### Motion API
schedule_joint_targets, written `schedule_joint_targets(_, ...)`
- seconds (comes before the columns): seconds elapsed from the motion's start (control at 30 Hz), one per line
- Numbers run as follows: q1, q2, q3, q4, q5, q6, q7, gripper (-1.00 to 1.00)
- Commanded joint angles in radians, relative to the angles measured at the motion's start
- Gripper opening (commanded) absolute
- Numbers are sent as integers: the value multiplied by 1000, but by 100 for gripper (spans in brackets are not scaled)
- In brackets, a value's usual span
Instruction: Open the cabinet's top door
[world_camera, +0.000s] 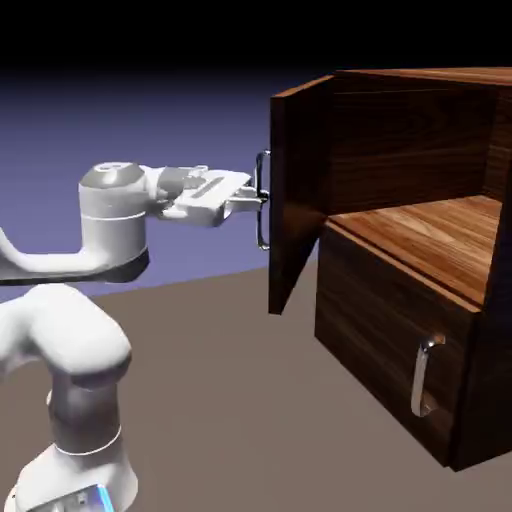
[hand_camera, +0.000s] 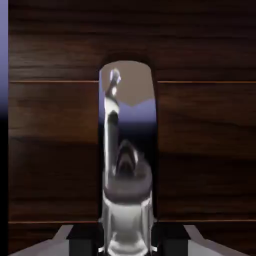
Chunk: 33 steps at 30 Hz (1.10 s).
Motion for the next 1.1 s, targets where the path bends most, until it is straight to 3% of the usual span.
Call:
schedule_joint_targets(0.0, 9, -1, 36, 2, 39, -26, -3, -100)
schedule_joint_targets(0.5, -2, 192, 580, 222, 560, -465, 34, -100)
schedule_joint_targets(1.07, -532, 420, 1121, 821, 885, -951, 68, -100)
